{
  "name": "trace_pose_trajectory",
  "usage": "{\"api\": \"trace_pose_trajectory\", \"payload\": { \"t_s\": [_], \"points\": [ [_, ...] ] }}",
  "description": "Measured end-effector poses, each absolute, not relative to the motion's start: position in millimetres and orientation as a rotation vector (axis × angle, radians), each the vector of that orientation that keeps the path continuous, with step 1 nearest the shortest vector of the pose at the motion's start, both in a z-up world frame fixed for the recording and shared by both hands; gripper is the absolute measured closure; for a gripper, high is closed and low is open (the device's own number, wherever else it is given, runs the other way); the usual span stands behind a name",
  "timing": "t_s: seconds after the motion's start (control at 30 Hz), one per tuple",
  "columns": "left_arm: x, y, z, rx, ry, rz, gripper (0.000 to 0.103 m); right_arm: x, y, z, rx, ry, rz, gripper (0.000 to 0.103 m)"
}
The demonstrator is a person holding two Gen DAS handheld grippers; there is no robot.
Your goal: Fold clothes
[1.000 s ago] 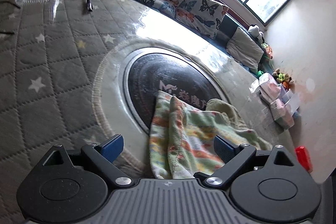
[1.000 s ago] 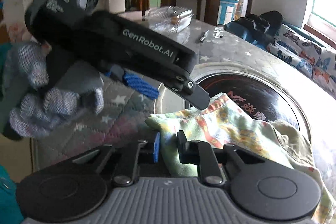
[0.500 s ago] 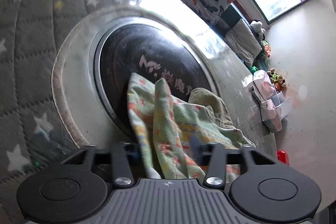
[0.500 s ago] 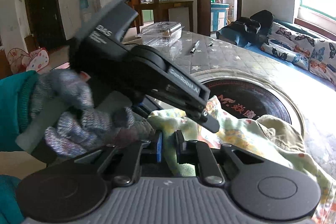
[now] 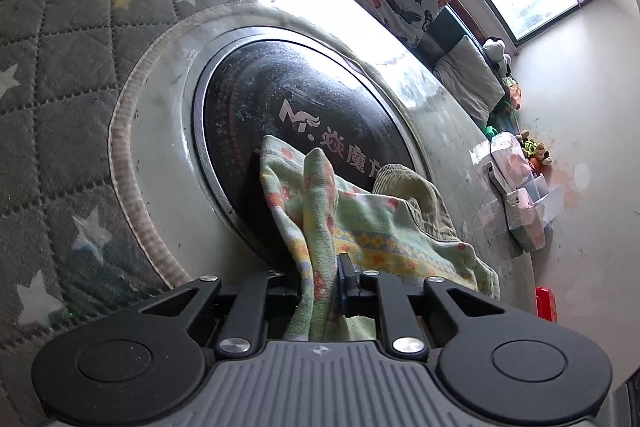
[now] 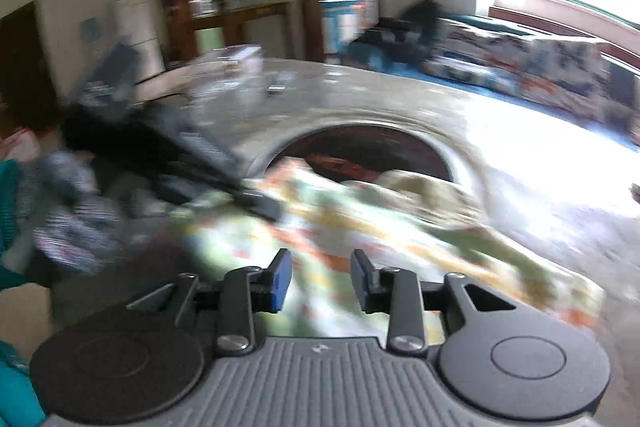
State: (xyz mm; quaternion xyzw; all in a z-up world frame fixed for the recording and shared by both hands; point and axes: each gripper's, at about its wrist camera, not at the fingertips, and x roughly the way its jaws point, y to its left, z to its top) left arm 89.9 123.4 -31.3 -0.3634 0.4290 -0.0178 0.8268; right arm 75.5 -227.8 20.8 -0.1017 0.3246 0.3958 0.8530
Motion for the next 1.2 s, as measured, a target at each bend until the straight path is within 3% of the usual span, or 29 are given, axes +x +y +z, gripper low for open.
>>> {"api": "trace_pose_trajectory", "payload": {
  "t_s": [0.03,0.33,0.67,0.77,0.83,0.93,1.2],
  "points": [
    [90,123,-31,-0.769,0.911,-0.037,0.087,81,-238,18,-0.206,0.688,0.787,0.059],
    [92,118,-29,-0.738,0.915,-0.032,0.087,129,-314,-6,-0.063,0.724,0.448,0.046],
    [94,114,-28,-0.705,0.920,-0.025,0.086,141,-335,-23,0.025,0.758,0.435,0.047],
    [95,112,-27,-0.694,0.920,-0.024,0.087,139,-330,-23,0.021,0.753,0.448,0.055],
    [95,111,-27,-0.687,0.919,-0.023,0.087,138,-327,-22,0.021,0.752,0.454,0.073],
    [96,110,-26,-0.674,0.917,-0.024,0.087,136,-327,-23,0.047,0.753,0.455,0.088],
    [99,98,0,-0.623,0.868,-0.074,0.091,126,-339,-8,0.143,0.712,0.452,0.094]
  ]
}}
